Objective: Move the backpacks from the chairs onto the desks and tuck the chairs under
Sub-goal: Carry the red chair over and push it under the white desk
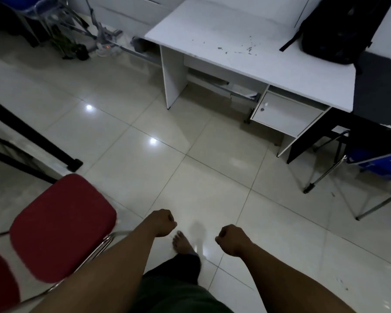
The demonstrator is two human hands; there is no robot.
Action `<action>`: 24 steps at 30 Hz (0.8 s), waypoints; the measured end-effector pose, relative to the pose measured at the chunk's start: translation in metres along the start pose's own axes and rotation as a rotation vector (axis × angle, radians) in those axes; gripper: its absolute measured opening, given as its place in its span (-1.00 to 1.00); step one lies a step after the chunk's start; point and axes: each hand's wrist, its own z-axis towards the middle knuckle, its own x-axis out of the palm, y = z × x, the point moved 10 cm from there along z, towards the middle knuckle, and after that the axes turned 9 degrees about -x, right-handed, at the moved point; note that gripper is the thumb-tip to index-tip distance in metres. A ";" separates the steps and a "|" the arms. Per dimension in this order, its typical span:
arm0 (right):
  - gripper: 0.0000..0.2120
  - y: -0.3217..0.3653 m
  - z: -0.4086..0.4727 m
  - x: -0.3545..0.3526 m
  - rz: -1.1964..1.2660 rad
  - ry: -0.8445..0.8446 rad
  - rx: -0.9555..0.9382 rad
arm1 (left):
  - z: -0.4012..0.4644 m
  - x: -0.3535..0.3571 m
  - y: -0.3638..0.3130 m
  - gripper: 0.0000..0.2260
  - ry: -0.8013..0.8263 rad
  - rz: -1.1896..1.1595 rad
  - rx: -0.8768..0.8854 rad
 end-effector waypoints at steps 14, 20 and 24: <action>-0.70 0.062 -0.047 0.079 -0.119 0.114 -0.088 | -0.080 0.046 0.104 -0.73 -0.012 -0.170 -0.117; -0.66 0.115 -0.041 0.092 -0.158 0.076 -0.126 | -0.091 0.023 0.151 -0.73 -0.070 -0.215 -0.127; -0.64 0.146 -0.043 0.116 -0.181 0.076 -0.117 | -0.095 0.017 0.186 -0.75 -0.024 -0.207 -0.104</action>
